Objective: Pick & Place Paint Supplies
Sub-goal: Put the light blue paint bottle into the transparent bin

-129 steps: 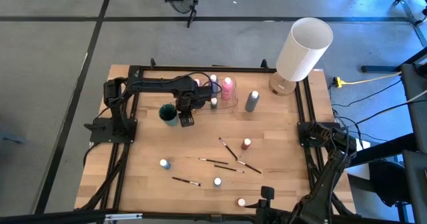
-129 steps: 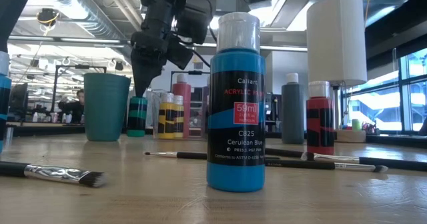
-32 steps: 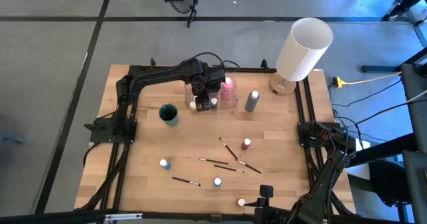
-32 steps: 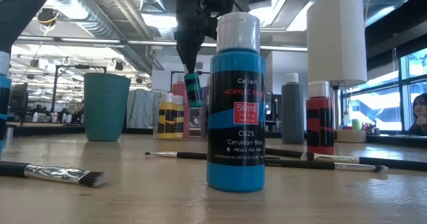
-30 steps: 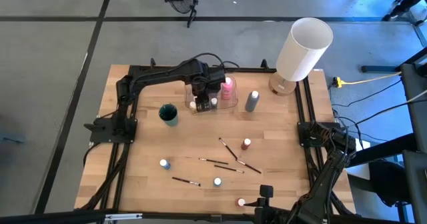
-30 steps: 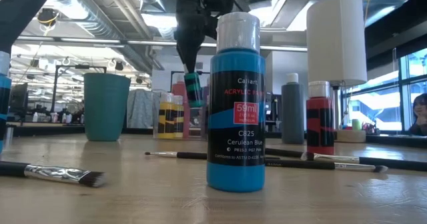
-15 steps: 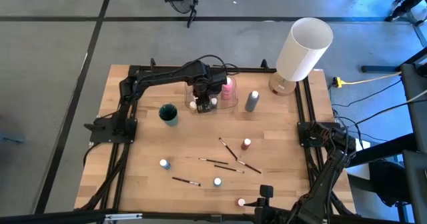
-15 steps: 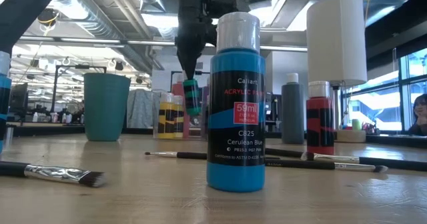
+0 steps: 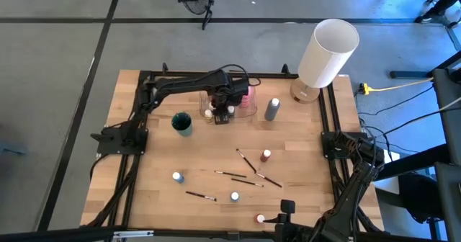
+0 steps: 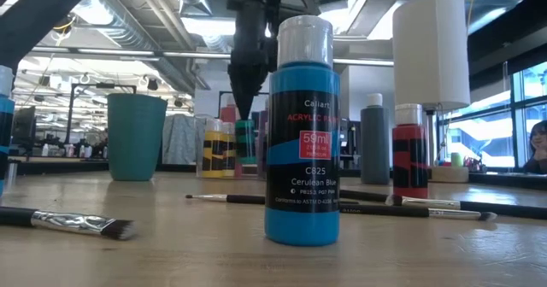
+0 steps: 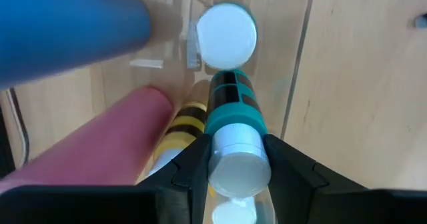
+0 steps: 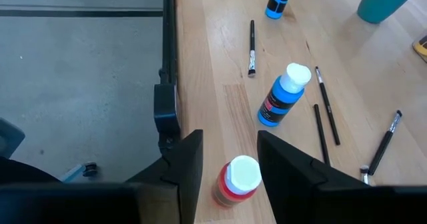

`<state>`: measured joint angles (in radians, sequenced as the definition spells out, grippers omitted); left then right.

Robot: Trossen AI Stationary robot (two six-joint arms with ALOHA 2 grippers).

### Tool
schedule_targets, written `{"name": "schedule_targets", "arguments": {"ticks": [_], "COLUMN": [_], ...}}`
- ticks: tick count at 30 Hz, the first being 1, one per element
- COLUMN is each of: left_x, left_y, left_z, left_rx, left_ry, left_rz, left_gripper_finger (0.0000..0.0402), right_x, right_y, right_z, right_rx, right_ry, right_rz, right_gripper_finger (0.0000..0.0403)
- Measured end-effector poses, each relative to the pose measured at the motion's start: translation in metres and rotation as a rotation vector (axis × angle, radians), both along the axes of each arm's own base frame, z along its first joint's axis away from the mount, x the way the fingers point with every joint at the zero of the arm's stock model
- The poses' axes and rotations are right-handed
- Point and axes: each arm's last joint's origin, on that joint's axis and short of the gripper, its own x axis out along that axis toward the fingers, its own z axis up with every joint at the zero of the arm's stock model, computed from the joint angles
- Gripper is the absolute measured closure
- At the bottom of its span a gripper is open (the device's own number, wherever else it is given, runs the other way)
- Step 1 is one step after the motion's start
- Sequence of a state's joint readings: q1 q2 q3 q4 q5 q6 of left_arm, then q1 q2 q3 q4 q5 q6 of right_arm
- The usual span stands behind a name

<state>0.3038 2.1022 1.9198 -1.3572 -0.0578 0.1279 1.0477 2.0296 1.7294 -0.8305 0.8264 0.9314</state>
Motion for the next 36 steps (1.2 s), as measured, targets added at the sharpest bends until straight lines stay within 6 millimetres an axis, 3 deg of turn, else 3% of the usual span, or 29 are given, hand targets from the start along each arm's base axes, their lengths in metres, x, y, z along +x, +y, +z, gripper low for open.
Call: {"name": "schedule_targets", "arguments": {"ticks": [23,36], "left_x": [0.006,0.004], "left_y": [0.006,0.005], "left_z": [-0.02,-0.02], "left_rx": [-0.008,-0.049], "left_ry": [0.046,0.056], "left_rz": [-0.038,-0.07], "left_gripper_finger": [0.0286,0.0286], "right_x": [0.0,0.0], "right_y": [0.0,0.0], "right_z": [0.0,0.0], "right_rx": [0.003,0.003], "right_ry": [0.0,0.0], "right_rz": [-0.002,-0.002], "right_gripper_finger": [0.0259,0.0259]}}
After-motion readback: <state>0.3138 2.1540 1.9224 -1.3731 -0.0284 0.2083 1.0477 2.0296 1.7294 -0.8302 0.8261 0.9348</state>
